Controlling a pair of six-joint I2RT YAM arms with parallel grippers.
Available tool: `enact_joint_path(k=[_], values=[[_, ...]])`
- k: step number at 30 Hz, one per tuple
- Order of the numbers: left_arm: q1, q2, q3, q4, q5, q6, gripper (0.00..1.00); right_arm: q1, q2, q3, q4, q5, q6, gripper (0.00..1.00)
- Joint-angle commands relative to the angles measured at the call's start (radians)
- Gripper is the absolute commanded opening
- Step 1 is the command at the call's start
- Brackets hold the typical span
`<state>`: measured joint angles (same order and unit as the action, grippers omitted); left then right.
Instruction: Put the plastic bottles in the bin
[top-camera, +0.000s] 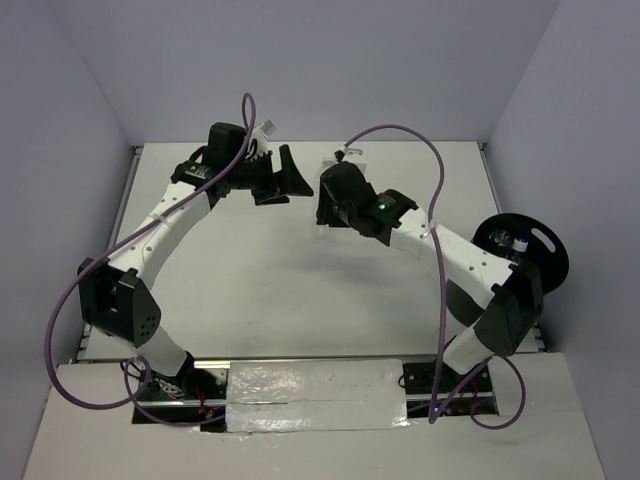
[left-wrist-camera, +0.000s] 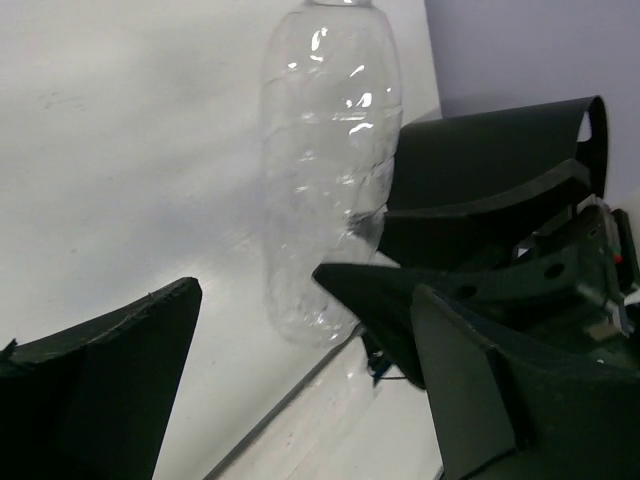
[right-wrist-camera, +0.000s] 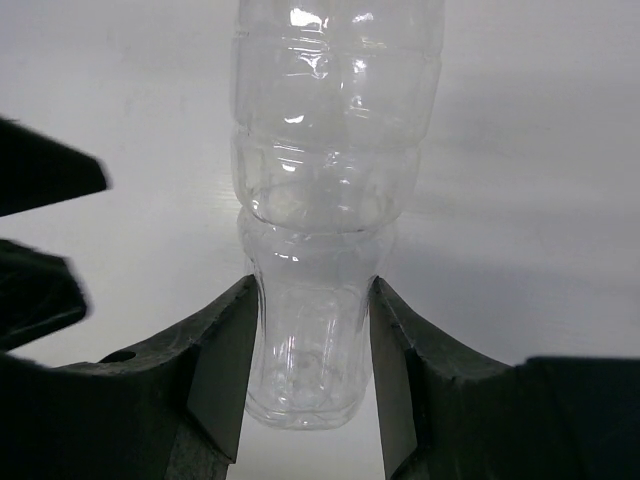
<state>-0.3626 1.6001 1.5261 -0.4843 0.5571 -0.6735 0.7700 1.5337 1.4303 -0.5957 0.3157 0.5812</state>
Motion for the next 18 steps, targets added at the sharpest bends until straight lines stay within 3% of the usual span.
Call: enact_joint_path(k=[1,11,18], values=[[-0.002,-0.029,0.071,-0.091,-0.045,0.080,0.99,0.000,0.016,0.018,-0.087,0.169,0.043,0.38],[0.043,-0.060,0.152,-0.209,-0.296,0.100,0.99,-0.043,-0.072,0.022,-0.284,0.427,0.062,0.38],[0.137,-0.112,0.051,-0.120,-0.289,0.038,0.99,-0.073,-0.372,0.044,-0.476,0.643,0.015,0.41]])
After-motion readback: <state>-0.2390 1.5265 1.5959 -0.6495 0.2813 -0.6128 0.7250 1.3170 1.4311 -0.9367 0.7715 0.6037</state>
